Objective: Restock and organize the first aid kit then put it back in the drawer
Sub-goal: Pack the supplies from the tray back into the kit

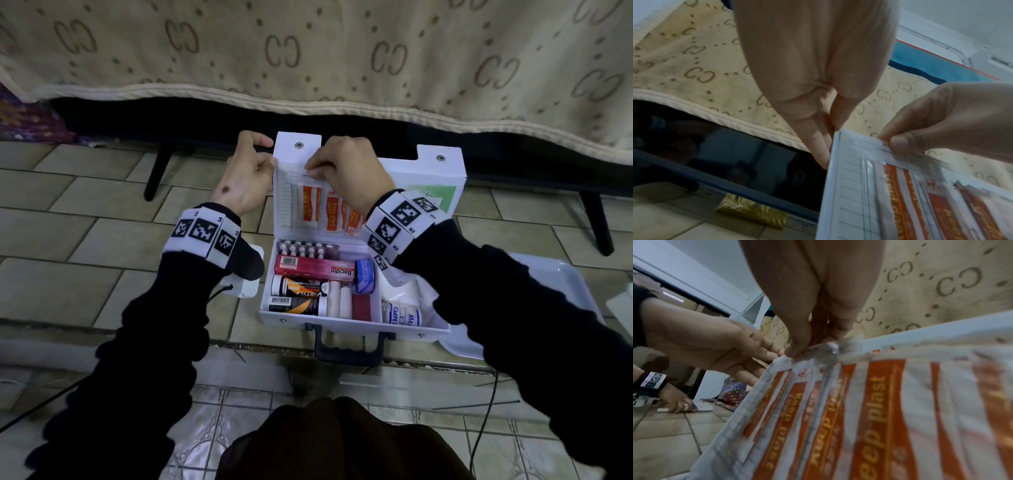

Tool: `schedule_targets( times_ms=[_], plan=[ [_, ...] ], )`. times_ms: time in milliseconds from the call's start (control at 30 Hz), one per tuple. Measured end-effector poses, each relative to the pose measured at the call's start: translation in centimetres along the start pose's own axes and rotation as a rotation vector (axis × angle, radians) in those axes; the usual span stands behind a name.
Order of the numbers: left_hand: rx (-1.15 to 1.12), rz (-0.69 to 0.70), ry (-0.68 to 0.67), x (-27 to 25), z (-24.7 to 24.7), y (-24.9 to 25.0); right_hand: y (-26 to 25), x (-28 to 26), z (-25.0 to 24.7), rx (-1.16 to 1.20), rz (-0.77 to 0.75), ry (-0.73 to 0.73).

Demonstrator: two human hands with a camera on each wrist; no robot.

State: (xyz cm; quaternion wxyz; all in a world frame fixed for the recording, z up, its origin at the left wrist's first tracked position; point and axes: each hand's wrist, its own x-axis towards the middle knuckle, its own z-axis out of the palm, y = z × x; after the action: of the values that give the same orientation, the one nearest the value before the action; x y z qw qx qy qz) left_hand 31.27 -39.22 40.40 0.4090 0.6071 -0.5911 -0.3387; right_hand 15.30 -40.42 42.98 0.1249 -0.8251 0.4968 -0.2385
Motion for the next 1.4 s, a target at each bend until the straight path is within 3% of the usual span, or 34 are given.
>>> schedule_targets(
  times_ms=[233, 300, 367, 433, 467, 567, 700, 833, 1000, 1300, 1400],
  plan=[
    [0.010, -0.015, 0.014, 0.2, 0.2, -0.3, 0.7, -0.5, 1.1, -0.128, -0.086, -0.002],
    [0.006, -0.027, 0.011, 0.4, 0.2, -0.4, 1.5, -1.2, 0.3, -0.042, -0.026, 0.125],
    [0.006, -0.046, 0.001, 0.7, 0.1, -0.7, 3.3, -1.8, -1.8, 0.065, 0.121, 0.353],
    [0.005, -0.077, -0.002, 1.0, 0.0, -1.1, 5.6, -2.8, -4.3, 0.020, 0.324, 0.496],
    [0.008, -0.095, 0.005, 1.2, 0.0, -1.3, 6.6, -3.3, -5.4, -0.041, 0.451, 0.490],
    [0.007, -0.115, 0.041, 1.4, 0.4, -0.9, 9.0, -4.5, -7.1, -0.073, 0.756, 0.280],
    [0.062, -0.043, 0.145, 0.9, 0.3, 0.1, 10.9, -5.6, -8.1, 0.236, 0.797, 0.337],
    [-0.021, -0.049, 0.210, 0.7, -0.3, 0.3, 10.3, -7.1, -8.6, 0.490, 0.923, 0.189],
    [-0.234, -0.108, 0.218, -1.3, 0.0, 1.0, 9.2, -9.7, -8.6, 0.842, 0.933, 0.194],
    [-0.333, -0.293, 0.144, -9.8, -0.9, -1.3, 7.2, -18.6, -7.0, 1.153, 0.895, -0.031],
    [-0.324, -0.340, 0.141, -12.9, -0.1, -2.0, 6.2, -21.2, -5.6, 1.126, 0.907, -0.065]
  ],
)
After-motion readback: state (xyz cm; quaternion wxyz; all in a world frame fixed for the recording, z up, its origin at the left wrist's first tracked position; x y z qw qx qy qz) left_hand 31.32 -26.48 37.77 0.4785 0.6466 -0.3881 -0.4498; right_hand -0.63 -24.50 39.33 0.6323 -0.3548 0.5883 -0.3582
